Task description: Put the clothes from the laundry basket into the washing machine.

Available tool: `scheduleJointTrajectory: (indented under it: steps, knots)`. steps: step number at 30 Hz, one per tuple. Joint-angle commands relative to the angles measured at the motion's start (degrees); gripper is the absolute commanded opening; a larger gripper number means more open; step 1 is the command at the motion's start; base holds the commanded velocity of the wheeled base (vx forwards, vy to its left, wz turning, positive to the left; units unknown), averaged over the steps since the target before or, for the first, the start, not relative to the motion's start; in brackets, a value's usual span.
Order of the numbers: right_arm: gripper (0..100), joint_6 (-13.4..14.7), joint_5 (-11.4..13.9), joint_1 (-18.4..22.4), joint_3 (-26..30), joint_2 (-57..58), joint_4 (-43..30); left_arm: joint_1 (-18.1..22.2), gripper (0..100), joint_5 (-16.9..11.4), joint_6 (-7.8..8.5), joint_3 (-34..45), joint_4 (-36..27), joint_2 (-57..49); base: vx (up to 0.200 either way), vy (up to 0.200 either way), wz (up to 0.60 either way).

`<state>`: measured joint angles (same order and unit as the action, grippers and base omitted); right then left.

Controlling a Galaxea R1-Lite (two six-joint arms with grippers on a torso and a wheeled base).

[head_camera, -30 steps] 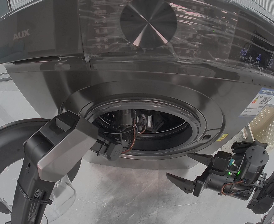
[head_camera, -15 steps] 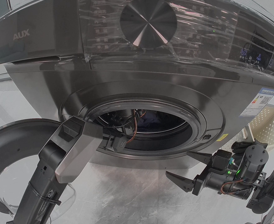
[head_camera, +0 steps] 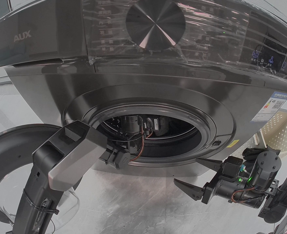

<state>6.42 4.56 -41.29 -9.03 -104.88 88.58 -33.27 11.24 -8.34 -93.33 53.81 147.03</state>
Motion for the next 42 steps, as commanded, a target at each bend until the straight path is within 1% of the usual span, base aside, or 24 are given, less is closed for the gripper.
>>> scheduleJointTrajectory:
  steps: [1,3,6,8,9,10,11,12,14,16,18,23,25,28,29,30,32,33,35,36,37,39,40,42]
  knots:
    - [100,0.08,0.01,0.16,0.68,0.02,-0.07,-3.56,100,-0.52,2.63,16.78,0.95,-12.82,0.000,0.000,0.00]
    - [100,0.08,0.01,0.16,1.12,0.02,-0.07,-5.23,100,-0.60,3.59,22.93,3.14,-15.37,0.000,0.000,0.00]
    - [100,-0.01,-0.08,0.07,2.35,0.29,-0.07,-7.86,100,-0.87,3.86,31.10,8.15,-18.18,0.000,0.000,0.00]
    - [100,-0.01,-0.16,0.07,3.23,0.55,-0.07,-8.83,100,-1.57,4.21,35.41,10.35,-19.77,0.000,0.000,0.00]
    - [100,-0.18,-0.16,0.16,4.02,0.64,0.02,-9.89,100,-3.15,4.38,40.25,12.20,-21.96,0.000,0.000,0.00]
    - [100,-0.18,-0.16,0.33,4.55,0.73,0.02,-10.94,100,-3.42,4.65,43.59,12.99,-23.72,0.000,0.000,0.00]
    - [100,-0.18,-0.16,0.42,4.73,0.73,0.02,-11.12,100,-3.51,4.65,44.46,13.25,-24.16,0.000,0.000,0.00]
    - [100,-0.36,-0.16,0.68,5.43,0.81,0.02,-12.79,100,-3.59,4.73,49.83,14.31,-27.15,0.000,0.000,0.00]
    - [100,-0.36,-0.16,0.77,5.61,0.81,0.02,-13.49,100,-3.59,4.65,51.32,14.75,-28.38,0.000,0.000,0.00]
    - [100,-0.45,-0.25,0.86,6.40,1.78,0.02,-16.13,100,-4.47,4.47,58.53,16.77,-34.71,0.000,0.000,0.00]
    - [100,-0.62,-0.25,0.86,6.48,2.66,0.02,-17.71,100,-4.82,4.30,62.57,17.82,-37.87,0.000,0.000,0.00]
    - [100,-0.71,-0.87,1.12,8.07,6.61,-0.07,-20.35,100,-4.12,4.38,71.27,21.16,-44.81,0.000,0.000,0.00]
    - [100,-0.89,-1.13,1.65,9.03,8.20,-0.07,-20.35,100,-3.94,4.56,73.29,21.86,-46.92,0.000,0.000,0.00]
    - [100,-0.80,-3.59,4.29,9.03,10.83,-0.07,-20.35,100,-3.77,4.56,77.07,22.30,-51.76,0.000,0.000,0.00]
    - [100,-0.80,-3.77,4.64,9.03,11.10,-0.07,-20.35,100,-3.77,4.56,77.25,22.30,-51.93,0.000,0.000,0.00]
    - [100,-0.62,-4.30,6.31,9.03,12.68,-0.07,-20.08,100,-3.42,4.56,79.18,22.30,-54.13,0.000,0.000,0.00]
    - [100,-0.62,-4.38,7.45,9.03,13.73,-0.16,-19.82,100,-3.24,4.56,80.15,22.30,-55.19,0.000,0.000,0.00]
    - [100,-0.71,-4.38,9.91,9.03,15.67,-0.42,-19.64,100,-3.15,4.65,81.99,22.39,-57.73,0.000,0.000,0.00]
    - [100,-0.71,-4.38,10.97,9.03,16.46,-0.60,-19.55,100,-2.80,4.65,83.31,22.39,-60.55,0.000,0.000,0.00]
    - [100,-0.62,-4.47,13.34,9.03,18.48,-1.04,-19.55,100,-2.71,4.65,83.84,22.39,-62.22,0.000,0.000,0.00]
    - [100,-0.62,-4.47,13.43,9.03,18.57,-1.04,-19.47,100,-2.63,4.65,84.01,22.39,-62.39,0.000,0.000,0.00]
    - [100,-0.62,-4.56,15.45,9.03,20.68,-1.74,-19.03,100,-2.45,4.65,85.33,22.04,-64.85,0.000,0.000,0.00]
    - [100,-0.71,-4.65,17.21,9.03,22.70,-3.06,-17.09,100,-2.45,4.73,87.00,22.22,-66.44,0.000,0.000,0.00]
    - [100,-0.98,-4.74,19.14,9.03,26.04,-5.96,-15.25,100,-2.63,4.82,88.76,22.30,-68.37,0.000,0.000,0.00]
